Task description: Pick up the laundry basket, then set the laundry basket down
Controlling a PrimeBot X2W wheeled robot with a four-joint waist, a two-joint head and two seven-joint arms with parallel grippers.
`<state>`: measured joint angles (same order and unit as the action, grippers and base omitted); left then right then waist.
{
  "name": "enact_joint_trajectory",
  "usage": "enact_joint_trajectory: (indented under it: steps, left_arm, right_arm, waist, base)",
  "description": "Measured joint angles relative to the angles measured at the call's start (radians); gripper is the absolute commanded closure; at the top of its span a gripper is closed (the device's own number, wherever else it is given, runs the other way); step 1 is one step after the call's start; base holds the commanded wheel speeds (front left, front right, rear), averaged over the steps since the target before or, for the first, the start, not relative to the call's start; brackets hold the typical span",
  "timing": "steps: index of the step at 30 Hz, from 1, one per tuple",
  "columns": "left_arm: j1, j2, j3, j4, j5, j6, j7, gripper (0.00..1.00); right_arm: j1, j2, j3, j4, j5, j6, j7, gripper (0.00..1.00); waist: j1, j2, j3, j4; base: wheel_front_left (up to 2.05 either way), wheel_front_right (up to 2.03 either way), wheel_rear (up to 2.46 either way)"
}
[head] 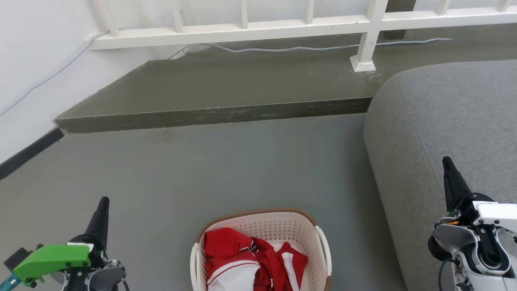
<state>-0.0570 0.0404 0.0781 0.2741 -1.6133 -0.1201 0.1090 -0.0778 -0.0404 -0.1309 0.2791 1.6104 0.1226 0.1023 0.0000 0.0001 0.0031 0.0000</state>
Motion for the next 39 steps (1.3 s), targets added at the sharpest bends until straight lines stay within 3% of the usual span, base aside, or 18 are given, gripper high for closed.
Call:
enact_joint_trajectory:
  steps: [11, 12, 28, 39]
  left_arm:
    - [0.0, 0.0, 0.0, 0.0, 0.0, 0.0, 0.0, 1.0]
    - [0.001, -0.001, -0.001, 0.004, 0.0, 0.0, 0.0, 0.0]
    - [0.033, -0.02, -0.019, 0.022, 0.008, 0.002, -0.023, 0.0]
    - [0.032, -0.008, -0.061, -0.006, 0.087, 0.002, -0.073, 0.0]
  right_arm:
    - [0.0, 0.0, 0.0, 0.0, 0.0, 0.0, 0.0, 1.0]
    - [0.001, 0.001, 0.001, 0.005, 0.0, 0.0, 0.0, 0.0]
    - [0.041, 0.021, 0.028, 0.018, 0.0, -0.001, -0.012, 0.0]
    - [0.039, 0.012, 0.067, -0.016, -0.042, -0.001, -0.05, 0.0]
  waist:
    - [0.0, 0.0, 0.0, 0.0]
    - [0.0, 0.0, 0.0, 0.0]
    - [0.0, 0.0, 0.002, 0.001]
    - [0.0, 0.0, 0.007, 0.001]
  base:
    - [0.0, 0.0, 0.0]
    - [0.0, 0.0, 0.0]
    - [0.0, 0.0, 0.0]
    - [0.0, 0.0, 0.0]
